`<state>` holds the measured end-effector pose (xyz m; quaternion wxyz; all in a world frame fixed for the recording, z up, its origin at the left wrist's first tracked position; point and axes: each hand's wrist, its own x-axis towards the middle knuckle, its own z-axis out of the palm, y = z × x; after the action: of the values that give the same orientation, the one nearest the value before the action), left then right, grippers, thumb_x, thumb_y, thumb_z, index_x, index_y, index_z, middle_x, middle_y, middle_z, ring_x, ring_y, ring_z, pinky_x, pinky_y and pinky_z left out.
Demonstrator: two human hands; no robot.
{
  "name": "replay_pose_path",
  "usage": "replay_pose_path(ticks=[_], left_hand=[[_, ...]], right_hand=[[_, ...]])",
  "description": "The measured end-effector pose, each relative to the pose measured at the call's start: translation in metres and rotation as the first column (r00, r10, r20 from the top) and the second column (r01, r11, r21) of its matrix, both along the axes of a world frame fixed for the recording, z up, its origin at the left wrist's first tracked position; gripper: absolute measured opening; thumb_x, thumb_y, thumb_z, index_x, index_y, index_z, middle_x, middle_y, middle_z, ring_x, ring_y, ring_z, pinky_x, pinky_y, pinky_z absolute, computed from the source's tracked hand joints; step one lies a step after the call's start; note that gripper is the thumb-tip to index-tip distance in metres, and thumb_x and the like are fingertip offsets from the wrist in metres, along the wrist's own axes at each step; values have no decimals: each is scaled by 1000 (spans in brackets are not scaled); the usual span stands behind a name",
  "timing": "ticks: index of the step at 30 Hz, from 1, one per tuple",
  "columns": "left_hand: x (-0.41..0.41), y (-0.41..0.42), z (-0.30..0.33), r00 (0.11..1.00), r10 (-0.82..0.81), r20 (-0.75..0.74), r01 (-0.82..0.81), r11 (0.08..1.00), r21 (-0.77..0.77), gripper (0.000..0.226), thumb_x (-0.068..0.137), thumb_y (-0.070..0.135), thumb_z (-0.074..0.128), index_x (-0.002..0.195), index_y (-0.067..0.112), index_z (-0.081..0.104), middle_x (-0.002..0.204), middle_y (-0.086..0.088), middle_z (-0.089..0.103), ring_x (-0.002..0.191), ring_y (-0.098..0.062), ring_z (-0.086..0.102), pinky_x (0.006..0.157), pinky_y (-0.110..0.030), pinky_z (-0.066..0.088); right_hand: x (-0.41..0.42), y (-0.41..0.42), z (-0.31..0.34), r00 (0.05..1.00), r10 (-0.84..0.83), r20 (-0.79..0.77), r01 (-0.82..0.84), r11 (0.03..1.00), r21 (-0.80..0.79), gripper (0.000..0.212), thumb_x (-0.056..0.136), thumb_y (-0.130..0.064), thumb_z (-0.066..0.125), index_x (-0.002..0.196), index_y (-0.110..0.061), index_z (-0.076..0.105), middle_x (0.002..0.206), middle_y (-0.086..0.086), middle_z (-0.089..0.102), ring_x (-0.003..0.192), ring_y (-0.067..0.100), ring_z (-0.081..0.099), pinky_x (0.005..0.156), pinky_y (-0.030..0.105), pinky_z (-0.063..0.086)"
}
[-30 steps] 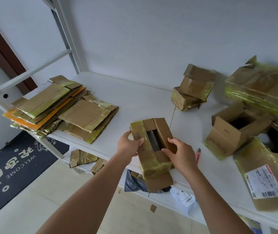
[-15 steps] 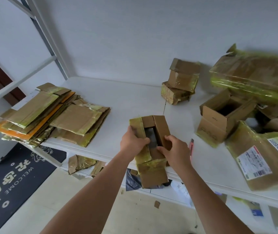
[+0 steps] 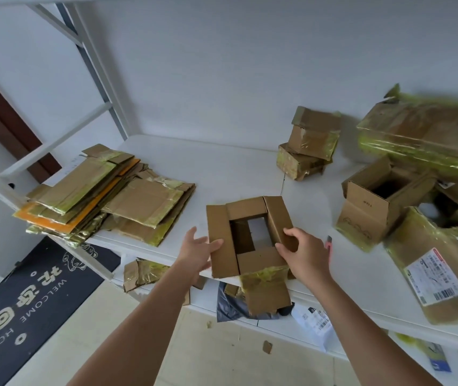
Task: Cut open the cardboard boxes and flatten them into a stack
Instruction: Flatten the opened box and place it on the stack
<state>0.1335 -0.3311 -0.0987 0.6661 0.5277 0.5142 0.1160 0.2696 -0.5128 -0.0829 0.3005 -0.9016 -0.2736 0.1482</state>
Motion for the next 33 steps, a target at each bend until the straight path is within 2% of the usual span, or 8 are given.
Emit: replay_pose_path(ticks=[4,9,14,16,19,26,30,33], left_hand=[[4,5,11,909,-196,-368,370,785,498,112,75,26,85,157,26,8,161,-4,10,148,-31,16,118,-52,27],[-9,4,12,722,4,-692,585,531,613,112,80,59,70,157,19,0,163,-17,-11,149,-35,-17,118,-55,-10],[-17,10,3,739,26,-673,590,459,665,100,84,61,64,156,15,11,155,-7,35,150,-26,20,117,-51,-11],[-18,7,-4,832,-103,-545,500,564,657,87,85,47,71,151,17,23,129,-4,59,124,-24,55,118,-50,28],[-18,-5,-5,866,-196,-460,467,643,607,80,86,29,73,151,20,27,101,0,65,87,-16,63,75,-32,58],[-4,-14,6,841,-232,-489,512,633,581,78,87,28,71,152,19,28,112,-4,67,93,-19,63,70,-29,55],[1,-18,11,840,-268,-471,520,646,560,69,86,28,72,145,20,38,112,-1,66,86,-14,60,55,-14,40],[2,-22,10,851,-277,-446,504,668,547,67,86,29,73,144,21,41,117,-1,64,89,-14,59,56,-13,40]], right_hand=[[0,14,11,982,135,129,-136,991,0,46,92,-28,68,135,-18,55,130,1,64,117,19,62,97,27,46],[5,36,39,828,439,349,-399,898,-183,45,94,-24,65,137,-19,51,155,-2,39,121,19,60,101,29,46],[12,46,60,575,610,545,-546,782,-300,45,93,-13,65,136,-14,53,158,1,33,129,20,52,106,31,45],[14,47,52,533,607,590,-558,776,-295,46,85,-6,73,129,-11,60,151,4,45,124,23,58,102,34,49],[22,41,28,598,521,609,-521,830,-199,49,73,10,77,118,-9,68,140,6,57,121,27,61,96,45,55],[-2,9,-6,755,71,652,-223,963,153,49,89,-17,68,136,-11,57,158,12,32,147,32,26,117,50,26],[-20,-1,-22,934,-202,293,41,879,474,83,81,-24,78,148,-1,35,157,18,32,143,31,35,110,2,13],[-15,2,-31,986,-143,81,87,873,480,105,75,-31,83,155,-9,18,160,10,25,147,22,27,111,9,19]])
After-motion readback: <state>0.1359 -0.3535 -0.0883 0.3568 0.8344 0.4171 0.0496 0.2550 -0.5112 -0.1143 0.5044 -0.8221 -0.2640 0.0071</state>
